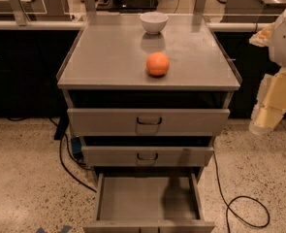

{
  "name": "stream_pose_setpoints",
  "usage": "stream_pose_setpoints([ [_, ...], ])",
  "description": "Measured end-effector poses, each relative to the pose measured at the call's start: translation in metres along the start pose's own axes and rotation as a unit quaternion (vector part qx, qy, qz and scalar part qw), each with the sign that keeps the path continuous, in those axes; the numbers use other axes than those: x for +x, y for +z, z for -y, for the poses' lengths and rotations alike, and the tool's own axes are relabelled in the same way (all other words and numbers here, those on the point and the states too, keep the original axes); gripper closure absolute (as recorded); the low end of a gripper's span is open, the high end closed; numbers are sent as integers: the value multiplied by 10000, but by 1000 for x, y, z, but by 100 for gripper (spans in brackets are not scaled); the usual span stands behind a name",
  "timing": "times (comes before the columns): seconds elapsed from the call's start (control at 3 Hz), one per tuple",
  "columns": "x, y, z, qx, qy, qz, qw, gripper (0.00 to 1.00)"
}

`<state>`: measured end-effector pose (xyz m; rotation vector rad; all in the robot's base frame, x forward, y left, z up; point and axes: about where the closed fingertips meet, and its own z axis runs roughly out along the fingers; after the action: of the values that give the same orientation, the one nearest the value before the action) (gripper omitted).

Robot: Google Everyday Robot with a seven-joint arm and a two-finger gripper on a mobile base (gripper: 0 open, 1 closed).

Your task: Place orange into bottom drawer

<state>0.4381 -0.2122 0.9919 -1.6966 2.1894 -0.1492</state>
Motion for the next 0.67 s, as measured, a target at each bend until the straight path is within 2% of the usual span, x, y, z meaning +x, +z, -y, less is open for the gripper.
stream_pose_setpoints([
  [0.33, 0, 0, 0, 1, -2, 1, 10000, 0],
  [0.67, -27, 5, 31, 182, -307, 132, 9993, 0],
])
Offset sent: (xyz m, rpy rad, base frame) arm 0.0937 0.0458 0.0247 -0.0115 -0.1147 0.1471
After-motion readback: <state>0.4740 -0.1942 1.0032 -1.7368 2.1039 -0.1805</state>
